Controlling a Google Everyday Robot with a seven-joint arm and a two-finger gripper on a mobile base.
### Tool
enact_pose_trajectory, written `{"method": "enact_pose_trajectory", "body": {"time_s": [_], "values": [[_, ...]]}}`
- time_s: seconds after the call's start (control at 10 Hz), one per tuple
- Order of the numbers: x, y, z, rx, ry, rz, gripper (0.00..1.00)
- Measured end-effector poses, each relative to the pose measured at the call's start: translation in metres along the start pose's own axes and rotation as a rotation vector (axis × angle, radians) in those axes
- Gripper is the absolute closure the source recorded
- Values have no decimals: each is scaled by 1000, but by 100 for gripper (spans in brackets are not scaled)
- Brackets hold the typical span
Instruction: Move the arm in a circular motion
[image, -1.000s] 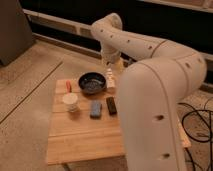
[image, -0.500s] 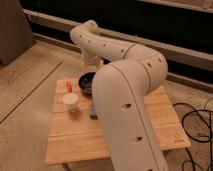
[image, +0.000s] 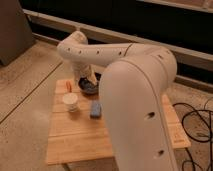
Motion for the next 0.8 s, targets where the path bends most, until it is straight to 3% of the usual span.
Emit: {"method": "enact_pose_trajectory", "body": {"time_s": [0.2, 0.3, 0.4, 0.6, 0.7, 0.8], "values": [[43, 5, 4, -32, -3, 21, 35], [60, -1, 5, -30, -20, 38, 35], [69, -11, 5, -21, -34, 61, 35], [76, -56, 2, 23, -68, 177, 35], [77, -67, 4, 36, -69, 219, 35], [78, -62, 3, 29, -66, 232, 35]]}}
